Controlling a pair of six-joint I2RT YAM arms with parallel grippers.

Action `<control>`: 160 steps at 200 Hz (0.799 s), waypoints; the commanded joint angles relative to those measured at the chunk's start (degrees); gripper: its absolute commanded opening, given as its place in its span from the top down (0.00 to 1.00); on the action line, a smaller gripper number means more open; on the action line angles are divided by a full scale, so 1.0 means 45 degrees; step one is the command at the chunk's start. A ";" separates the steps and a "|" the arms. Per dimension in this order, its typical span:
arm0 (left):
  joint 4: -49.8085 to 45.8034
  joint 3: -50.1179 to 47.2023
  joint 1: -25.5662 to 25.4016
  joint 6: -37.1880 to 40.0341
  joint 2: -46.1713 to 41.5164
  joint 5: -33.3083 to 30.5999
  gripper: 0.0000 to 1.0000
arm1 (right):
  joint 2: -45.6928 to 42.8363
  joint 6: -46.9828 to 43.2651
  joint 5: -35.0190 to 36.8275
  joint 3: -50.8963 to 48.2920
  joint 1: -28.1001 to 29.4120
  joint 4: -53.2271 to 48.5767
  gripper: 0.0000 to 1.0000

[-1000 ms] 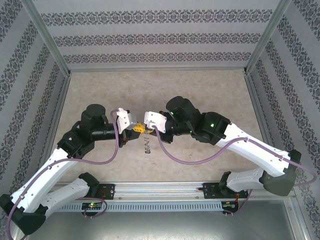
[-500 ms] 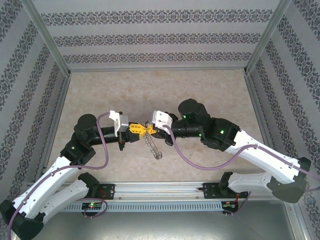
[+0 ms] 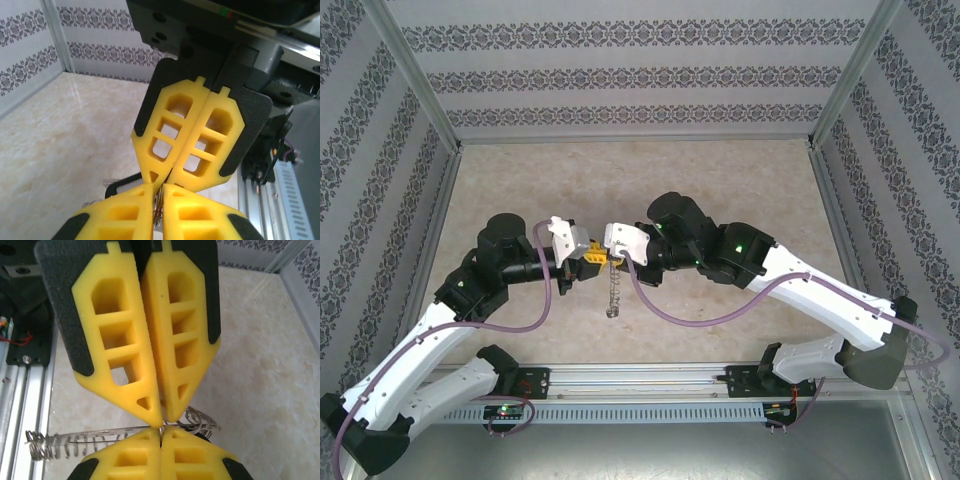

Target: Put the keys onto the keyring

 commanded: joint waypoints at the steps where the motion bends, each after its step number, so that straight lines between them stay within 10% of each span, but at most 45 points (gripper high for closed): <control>1: -0.0935 0.0349 -0.0058 0.0804 0.0232 -0.0813 0.91 | -0.0191 -0.0310 -0.0130 0.0418 0.0277 -0.0245 1.00; 71: -0.0984 0.0386 -0.0250 0.0862 0.0659 -0.0662 0.84 | -0.0632 -0.0088 -0.0745 0.0089 0.0279 0.0308 1.00; 88: -0.0928 0.0362 -0.0251 0.0811 0.0661 -0.0609 1.00 | -0.0656 -0.0067 -0.0853 0.0059 0.0278 0.0381 1.00; 127: -0.0006 0.0084 -0.0250 0.0226 0.0211 -0.0513 1.00 | -0.0991 0.0122 -0.0920 -0.0298 0.0229 0.0810 1.00; 160: 0.2244 -0.0602 -0.0250 -0.0992 -0.0565 0.0241 1.00 | -0.1390 0.0725 -0.1079 -0.0959 0.0120 0.1338 0.78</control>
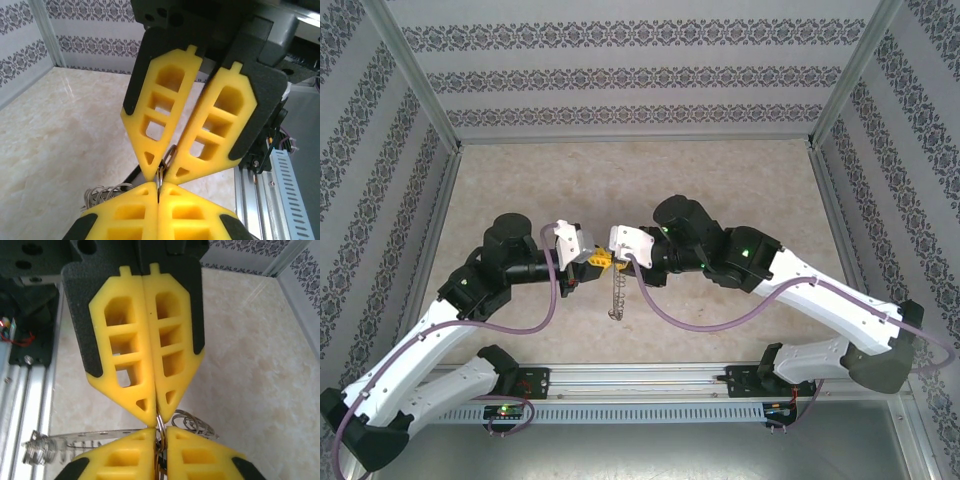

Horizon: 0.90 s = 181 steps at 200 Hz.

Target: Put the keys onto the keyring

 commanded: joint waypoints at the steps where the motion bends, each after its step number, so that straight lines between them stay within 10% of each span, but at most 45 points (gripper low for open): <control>1: 0.2280 -0.0509 -0.0017 -0.1211 -0.0595 0.0154 1.00 | -0.0734 0.0613 -0.0909 -0.0404 0.0096 0.0945 0.77; 90: 0.6528 -0.1902 -0.0008 -0.3479 -0.1150 0.1295 1.00 | -0.1123 0.1170 -0.1525 -0.1038 -0.0141 0.1814 0.81; 181: 0.6061 -0.1712 0.0000 -0.3249 -0.1238 0.1522 1.00 | -0.1312 0.1564 -0.1237 -0.1365 -0.0610 0.2208 0.68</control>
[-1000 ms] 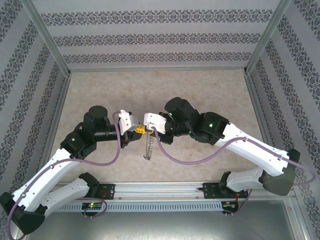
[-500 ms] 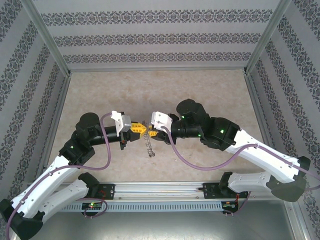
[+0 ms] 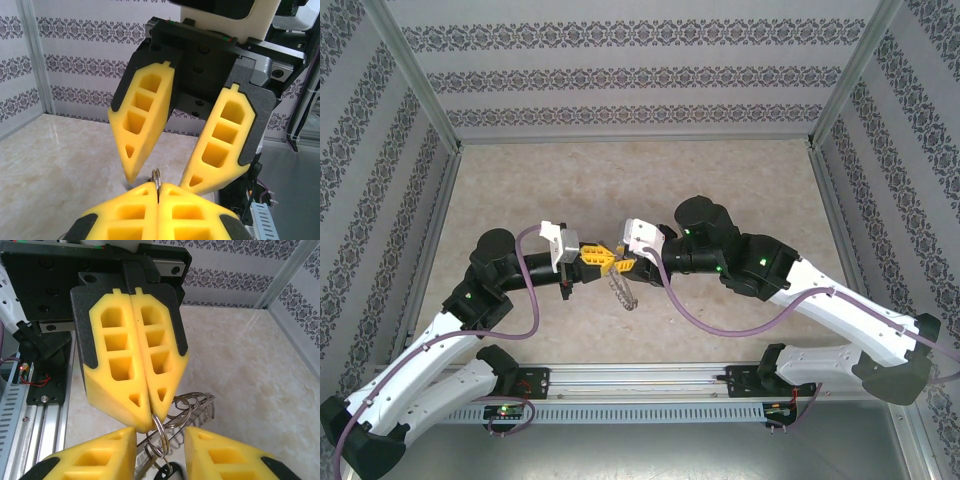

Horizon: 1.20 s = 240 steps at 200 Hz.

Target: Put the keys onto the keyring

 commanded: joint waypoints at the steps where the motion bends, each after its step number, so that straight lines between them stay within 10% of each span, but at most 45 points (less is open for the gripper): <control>1: 0.1073 0.0368 -0.0009 -0.0011 -0.0258 0.0463 1.00 | -0.0162 0.0331 -0.0231 -0.0255 -0.0242 0.0302 0.68; 79: 0.0784 0.0499 -0.0014 0.0182 -0.0290 0.0477 1.00 | -0.0047 0.0256 -0.0722 -0.0254 -0.0399 0.0233 1.00; 156: -0.6533 0.3075 -0.0030 0.4208 0.1122 -0.1467 0.86 | 0.1060 -0.1475 0.1038 0.1556 0.0080 -0.2094 1.00; 240: -0.6984 0.3271 -0.0125 0.4481 0.1781 -0.1432 0.87 | 0.1538 -0.1627 0.0920 0.2118 0.0382 -0.2125 1.00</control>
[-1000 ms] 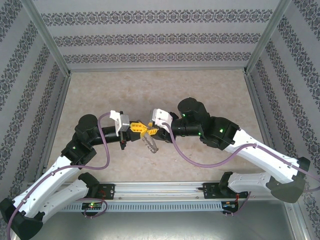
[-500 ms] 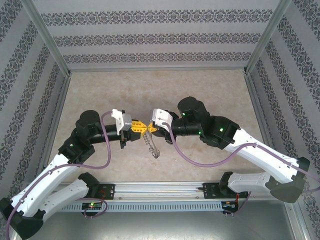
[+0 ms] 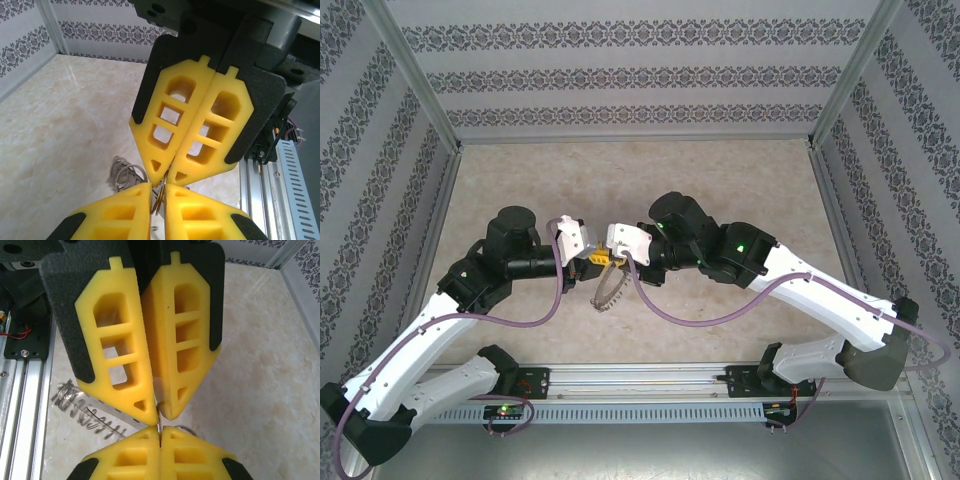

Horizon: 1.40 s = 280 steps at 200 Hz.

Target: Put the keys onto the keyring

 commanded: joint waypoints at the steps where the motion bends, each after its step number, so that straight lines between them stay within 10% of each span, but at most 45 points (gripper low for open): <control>1: -0.0507 0.0140 -0.0110 0.0378 0.0077 0.0008 0.87 | -0.0144 -0.0153 -0.0202 0.0546 0.0173 0.0308 1.00; 55: 0.0022 -0.0067 -0.0132 0.0153 0.0089 0.0959 1.00 | -0.0512 0.0087 -0.0784 0.0297 0.0115 0.0754 1.00; 280: 0.1635 -0.0528 -0.0139 -0.0940 -0.0578 0.1039 1.00 | -0.1364 0.0347 -0.0987 -0.0777 -0.0021 0.1743 0.99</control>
